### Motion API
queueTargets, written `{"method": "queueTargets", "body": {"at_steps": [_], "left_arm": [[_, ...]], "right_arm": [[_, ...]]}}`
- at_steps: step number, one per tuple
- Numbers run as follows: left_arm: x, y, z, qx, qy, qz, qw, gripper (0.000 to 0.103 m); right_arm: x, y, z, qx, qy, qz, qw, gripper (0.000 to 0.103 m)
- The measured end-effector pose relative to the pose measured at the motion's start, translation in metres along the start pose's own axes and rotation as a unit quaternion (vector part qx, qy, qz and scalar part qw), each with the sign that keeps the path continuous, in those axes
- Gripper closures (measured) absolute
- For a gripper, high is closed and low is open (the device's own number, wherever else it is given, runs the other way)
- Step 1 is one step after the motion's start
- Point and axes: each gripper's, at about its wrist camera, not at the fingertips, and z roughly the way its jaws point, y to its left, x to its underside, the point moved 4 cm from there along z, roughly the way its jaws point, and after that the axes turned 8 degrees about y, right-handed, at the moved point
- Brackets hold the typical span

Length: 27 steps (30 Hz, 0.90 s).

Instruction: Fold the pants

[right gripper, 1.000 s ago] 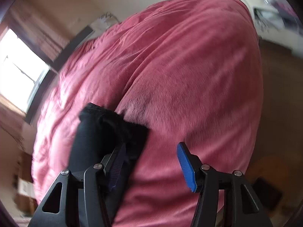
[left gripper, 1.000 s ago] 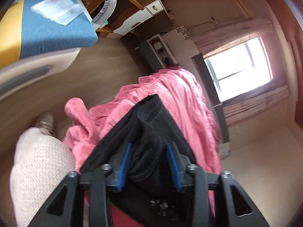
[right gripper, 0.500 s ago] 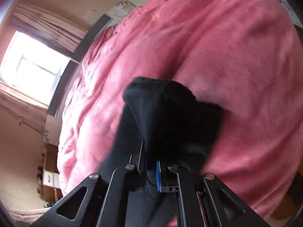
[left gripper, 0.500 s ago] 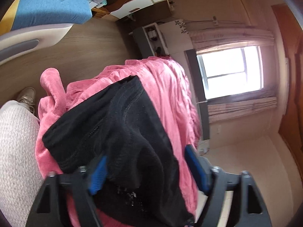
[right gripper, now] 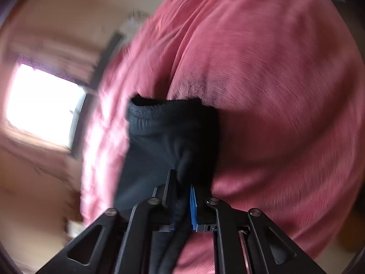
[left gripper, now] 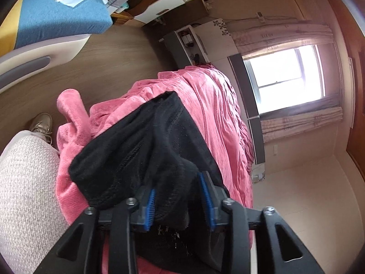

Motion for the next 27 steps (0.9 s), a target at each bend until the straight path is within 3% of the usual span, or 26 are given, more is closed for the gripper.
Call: {"method": "queueTargets", "body": {"at_steps": [3,12,17,20,22,24,25,27], "left_arm": [[0.004,-0.011,0.001,0.006,-0.002,0.019,0.9998,0.045],[0.005,-0.013,0.006,-0.002,0.001,0.023,0.9997,0.044],[0.007,-0.014,0.011,-0.018,0.002,0.037,0.9992,0.044],[0.007,-0.015,0.011,-0.016,0.001,0.032,0.9993,0.04],[0.006,-0.016,0.008,0.001,0.004,0.021,0.9998,0.033],[0.0,-0.015,-0.004,-0.005,-0.02,0.021,0.9996,0.031],[-0.004,-0.014,-0.015,-0.026,-0.056,0.03,0.9977,0.031],[-0.012,-0.009,-0.02,-0.051,-0.075,0.031,0.9954,0.03]], "right_arm": [[0.014,0.012,-0.007,-0.035,-0.022,-0.022,0.999,0.064],[0.085,0.061,0.036,-0.009,0.083,-0.143,0.986,0.064],[0.142,0.075,0.062,0.002,0.156,-0.182,0.971,0.064],[0.167,0.081,0.076,0.014,0.186,-0.198,0.962,0.064],[0.188,0.081,0.072,-0.011,0.213,-0.191,0.958,0.064],[0.2,0.087,0.072,-0.032,0.231,-0.191,0.954,0.064],[0.209,0.091,0.073,-0.042,0.241,-0.202,0.948,0.064],[0.222,0.103,0.083,-0.048,0.266,-0.218,0.938,0.064]]}}
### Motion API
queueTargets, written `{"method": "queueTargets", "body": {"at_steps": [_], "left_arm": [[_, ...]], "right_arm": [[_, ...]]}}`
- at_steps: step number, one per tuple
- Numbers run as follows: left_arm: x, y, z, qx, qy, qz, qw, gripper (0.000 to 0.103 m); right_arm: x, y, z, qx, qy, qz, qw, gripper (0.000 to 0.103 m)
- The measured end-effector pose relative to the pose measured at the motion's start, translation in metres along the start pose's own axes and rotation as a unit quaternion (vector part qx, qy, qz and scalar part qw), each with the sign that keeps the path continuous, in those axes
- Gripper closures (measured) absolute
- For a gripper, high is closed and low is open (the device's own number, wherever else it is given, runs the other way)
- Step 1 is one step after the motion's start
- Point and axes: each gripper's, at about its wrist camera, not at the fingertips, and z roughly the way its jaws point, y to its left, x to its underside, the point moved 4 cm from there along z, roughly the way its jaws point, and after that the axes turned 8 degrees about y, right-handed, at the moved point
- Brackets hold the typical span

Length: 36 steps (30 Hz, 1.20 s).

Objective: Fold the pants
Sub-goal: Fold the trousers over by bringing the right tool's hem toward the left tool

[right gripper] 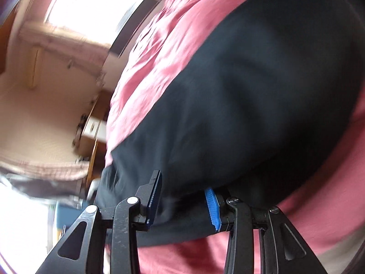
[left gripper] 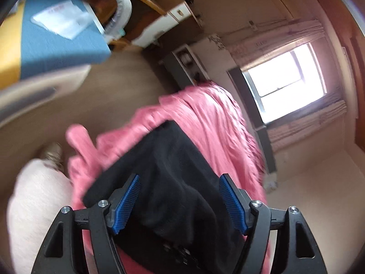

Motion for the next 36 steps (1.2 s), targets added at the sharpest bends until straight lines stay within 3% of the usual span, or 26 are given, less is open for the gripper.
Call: {"method": "queueTargets", "body": {"at_steps": [3,4,5,7,8,10,13,15,18,21,24,26,28,32,34,35,36], "left_arm": [[-0.008,0.006,0.013,0.03,0.048,-0.028,0.998,0.03],[-0.01,0.006,0.018,0.031,0.057,-0.031,0.9974,0.031],[-0.01,0.004,0.02,0.033,0.059,-0.028,0.9973,0.034],[-0.014,-0.007,0.024,0.023,0.066,-0.008,0.9975,0.082],[-0.016,-0.014,0.025,0.015,0.072,0.006,0.9973,0.098],[-0.025,-0.038,0.018,0.023,0.062,0.046,0.9968,0.098],[-0.04,-0.076,-0.011,0.072,0.03,0.103,0.9916,0.098],[-0.045,-0.095,-0.032,0.087,0.012,0.147,0.9852,0.098],[-0.039,-0.086,-0.038,0.044,0.028,0.186,0.9811,0.098],[-0.02,-0.038,-0.024,-0.02,0.062,0.159,0.9851,0.098],[0.002,0.016,-0.005,-0.104,0.091,0.117,0.9835,0.097],[0.013,0.029,-0.002,-0.1,0.099,0.099,0.9851,0.096],[0.01,0.029,-0.006,-0.079,0.084,0.08,0.9901,0.087],[-0.004,0.02,-0.004,-0.032,0.086,0.034,0.9952,0.044],[-0.007,0.015,0.0,-0.021,0.094,0.024,0.9951,0.047],[-0.008,0.013,0.0,-0.031,0.091,0.035,0.9947,0.073],[-0.008,0.011,0.0,-0.069,0.087,0.056,0.9923,0.093]], "right_arm": [[0.019,0.005,0.021,-0.005,0.035,-0.011,0.999,0.068],[0.023,0.007,0.03,-0.011,0.048,-0.011,0.999,0.075],[0.026,0.01,0.036,-0.013,0.058,-0.014,0.998,0.092],[0.026,0.02,0.042,0.006,0.063,-0.038,0.997,0.096],[0.025,0.024,0.036,0.003,0.056,-0.051,0.997,0.096],[0.017,0.036,0.015,-0.036,0.024,-0.057,0.997,0.096],[0.004,0.054,-0.014,-0.084,-0.015,-0.072,0.994,0.096],[0.005,0.061,-0.026,-0.097,-0.014,-0.094,0.991,0.096],[0.019,0.044,0.0,-0.036,0.063,-0.099,0.992,0.096],[0.042,0.006,0.035,-0.004,0.129,-0.037,0.991,0.096],[0.045,-0.008,0.045,-0.009,0.133,-0.002,0.991,0.096],[0.042,-0.006,0.039,-0.002,0.136,-0.019,0.991,0.094],[0.042,-0.001,0.044,0.007,0.136,-0.027,0.99,0.093],[0.042,-0.008,0.04,-0.007,0.134,-0.003,0.991,0.092],[0.042,-0.007,0.044,-0.01,0.135,0.007,0.991,0.092],[0.044,-0.007,0.04,-0.009,0.137,0.008,0.99,0.092],[0.044,-0.006,0.039,-0.008,0.141,0.007,0.99,0.091]]}}
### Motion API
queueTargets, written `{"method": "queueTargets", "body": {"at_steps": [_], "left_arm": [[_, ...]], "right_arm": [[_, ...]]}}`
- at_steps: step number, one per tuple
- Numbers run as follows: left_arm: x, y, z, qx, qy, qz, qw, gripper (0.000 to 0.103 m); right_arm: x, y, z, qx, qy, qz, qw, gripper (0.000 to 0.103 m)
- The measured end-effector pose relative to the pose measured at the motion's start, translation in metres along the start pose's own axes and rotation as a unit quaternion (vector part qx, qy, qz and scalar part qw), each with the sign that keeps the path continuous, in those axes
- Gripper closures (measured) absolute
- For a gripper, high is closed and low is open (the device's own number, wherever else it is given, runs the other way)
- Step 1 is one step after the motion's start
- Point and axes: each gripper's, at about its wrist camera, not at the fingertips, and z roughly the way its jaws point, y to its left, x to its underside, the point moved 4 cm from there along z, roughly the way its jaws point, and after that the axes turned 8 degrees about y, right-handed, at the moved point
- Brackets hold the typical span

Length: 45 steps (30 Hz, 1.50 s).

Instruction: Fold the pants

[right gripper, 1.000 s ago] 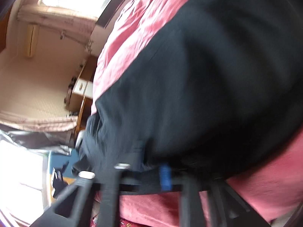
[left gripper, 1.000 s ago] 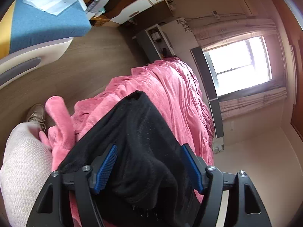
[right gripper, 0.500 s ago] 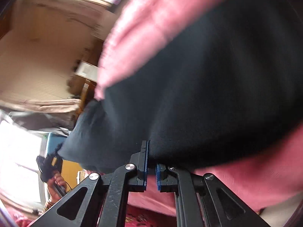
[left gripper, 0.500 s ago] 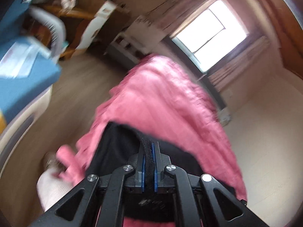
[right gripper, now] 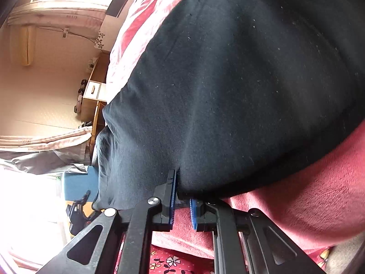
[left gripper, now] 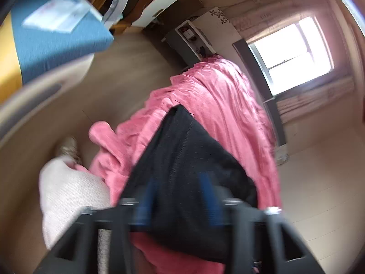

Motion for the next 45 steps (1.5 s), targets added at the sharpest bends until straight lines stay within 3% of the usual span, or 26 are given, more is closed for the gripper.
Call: {"method": "queueTargets", "body": {"at_steps": [2,3,5,7,9,12,15,20,23,25,26,28,31,32,33,34,38,40,42,44,45], "left_arm": [[0.001,0.007,-0.005,-0.059,-0.004,0.007,0.9982,0.093],[0.0,0.013,-0.012,-0.069,-0.019,-0.004,0.9974,0.086],[-0.007,0.025,-0.032,-0.086,-0.062,-0.033,0.9938,0.078],[-0.016,0.031,-0.051,-0.091,-0.11,-0.055,0.9883,0.075],[-0.027,0.025,-0.059,-0.086,-0.13,-0.056,0.9862,0.072],[-0.038,-0.009,-0.043,-0.08,-0.115,-0.002,0.9901,0.069],[-0.039,-0.068,-0.007,-0.065,-0.084,0.094,0.9899,0.067],[-0.016,-0.144,0.072,-0.052,0.003,0.226,0.9728,0.066],[-0.004,-0.139,0.106,-0.1,0.037,0.248,0.963,0.066],[0.003,-0.117,0.115,-0.123,0.056,0.236,0.9622,0.066],[0.006,-0.107,0.113,-0.116,0.057,0.229,0.9648,0.066],[0.011,-0.095,0.103,-0.099,0.047,0.226,0.9679,0.066],[0.013,-0.084,0.087,-0.107,0.033,0.227,0.9674,0.067],[0.012,-0.082,0.086,-0.108,0.027,0.222,0.9687,0.067],[0.012,-0.081,0.081,-0.106,0.022,0.213,0.971,0.067],[0.013,-0.082,0.078,-0.1,0.02,0.207,0.9729,0.067],[0.005,-0.092,0.068,-0.085,-0.002,0.198,0.9766,0.067],[-0.004,-0.1,0.073,-0.08,-0.006,0.195,0.9776,0.066],[-0.012,-0.104,0.084,-0.085,-0.004,0.197,0.9767,0.058],[-0.016,-0.095,0.095,-0.123,0.005,0.19,0.974,0.057],[-0.017,-0.086,0.101,-0.13,0.009,0.18,0.975,0.057]], "right_arm": [[0.002,0.002,-0.007,-0.002,0.008,-0.003,1.0,0.084],[0.003,0.003,-0.012,-0.004,0.006,-0.007,1.0,0.078],[0.003,0.01,-0.021,0.003,0.001,-0.027,1.0,0.071],[0.005,0.018,-0.032,0.008,-0.001,-0.056,0.998,0.071],[0.006,0.028,-0.037,0.008,0.0,-0.086,0.996,0.071],[0.002,0.044,-0.043,0.01,-0.008,-0.125,0.992,0.071],[-0.013,0.066,-0.04,0.018,-0.013,-0.155,0.988,0.071],[-0.037,0.127,-0.02,0.07,0.016,-0.243,0.967,0.071],[-0.025,0.137,-0.025,0.102,0.045,-0.294,0.949,0.071],[-0.015,0.124,-0.028,0.105,0.069,-0.283,0.951,0.071],[-0.01,0.116,-0.031,0.097,0.076,-0.273,0.954,0.071],[-0.001,0.106,-0.043,0.052,0.081,-0.263,0.96,0.071],[-0.004,0.119,-0.057,-0.024,0.054,-0.271,0.961,0.071],[-0.012,0.127,-0.057,-0.032,0.036,-0.274,0.96,0.063],[-0.024,0.136,-0.052,-0.035,0.02,-0.275,0.961,0.053],[-0.036,0.146,-0.041,-0.026,0.008,-0.276,0.961,0.051],[-0.085,0.176,0.026,0.017,-0.005,-0.257,0.966,0.051],[-0.108,0.187,0.07,0.037,0.013,-0.246,0.969,0.051],[-0.122,0.195,0.101,0.048,0.032,-0.25,0.967,0.051],[-0.131,0.197,0.138,0.057,0.066,-0.255,0.963,0.051],[-0.13,0.194,0.155,0.064,0.089,-0.254,0.961,0.057]]}}
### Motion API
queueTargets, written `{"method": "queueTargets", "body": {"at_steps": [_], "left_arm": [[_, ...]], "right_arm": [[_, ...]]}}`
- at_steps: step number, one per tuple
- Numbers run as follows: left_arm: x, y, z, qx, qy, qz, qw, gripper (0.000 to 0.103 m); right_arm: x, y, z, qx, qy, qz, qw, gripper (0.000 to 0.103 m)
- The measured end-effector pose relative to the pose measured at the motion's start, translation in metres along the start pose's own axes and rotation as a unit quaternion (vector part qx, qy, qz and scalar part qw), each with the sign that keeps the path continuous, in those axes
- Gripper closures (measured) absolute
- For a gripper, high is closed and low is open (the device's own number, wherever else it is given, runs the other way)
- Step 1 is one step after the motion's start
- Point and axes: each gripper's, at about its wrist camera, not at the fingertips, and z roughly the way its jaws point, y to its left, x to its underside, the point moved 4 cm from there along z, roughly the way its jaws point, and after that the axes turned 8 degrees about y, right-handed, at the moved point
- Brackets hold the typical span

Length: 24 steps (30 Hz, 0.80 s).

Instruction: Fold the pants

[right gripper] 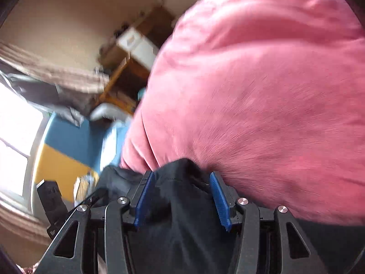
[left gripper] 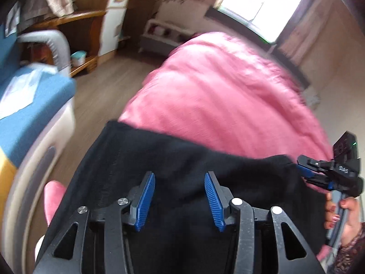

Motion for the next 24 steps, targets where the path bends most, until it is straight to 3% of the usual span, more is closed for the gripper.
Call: {"method": "queueTargets", "body": {"at_steps": [1,2,3,5,7,9,12,15,16,17,18,21,24], "left_arm": [[0.001,0.005,0.004,0.006,0.0,-0.007,1.0,0.057],[0.004,0.009,0.005,0.011,-0.005,-0.013,0.9998,0.057],[0.006,0.013,0.004,0.014,-0.012,-0.019,0.9996,0.058],[0.01,0.019,-0.001,0.009,-0.035,-0.031,0.9989,0.062],[0.014,0.028,-0.003,-0.008,-0.053,-0.048,0.9974,0.075],[0.015,0.031,0.002,-0.015,-0.049,-0.056,0.9971,0.079],[0.013,0.027,0.008,-0.039,-0.046,-0.044,0.9972,0.079],[0.012,0.027,0.011,-0.047,-0.044,-0.04,0.9971,0.079],[0.012,0.028,0.01,-0.043,-0.045,-0.044,0.9971,0.079],[0.011,0.029,0.01,-0.04,-0.045,-0.047,0.9971,0.079],[0.011,0.029,0.009,-0.038,-0.044,-0.051,0.997,0.079],[0.01,0.027,-0.002,-0.037,-0.044,-0.064,0.9963,0.076],[0.01,0.015,-0.023,-0.044,-0.073,-0.077,0.9933,0.072]], "right_arm": [[0.001,0.001,0.016,0.007,0.023,-0.003,1.0,0.065],[0.005,0.004,0.027,0.02,0.037,-0.018,0.999,0.084],[0.008,0.009,0.034,0.044,0.042,-0.041,0.997,0.09],[0.009,0.023,0.027,0.091,0.003,-0.074,0.993,0.093],[0.008,0.027,0.005,0.092,-0.057,-0.045,0.993,0.094],[0.005,0.019,0.006,0.103,-0.075,-0.025,0.992,0.094],[0.003,0.004,0.036,0.135,-0.055,-0.029,0.989,0.093],[-0.002,-0.011,0.037,0.089,-0.076,0.007,0.993,0.086],[-0.002,-0.017,0.024,0.061,-0.094,0.039,0.993,0.08],[0.0,-0.023,0.005,0.051,-0.122,0.068,0.989,0.066],[0.004,-0.028,-0.014,0.049,-0.152,0.084,0.984,0.059],[0.026,-0.034,-0.072,0.064,-0.212,0.086,0.971,0.059],[0.06,-0.031,-0.106,0.103,-0.225,0.054,0.967,0.059]]}}
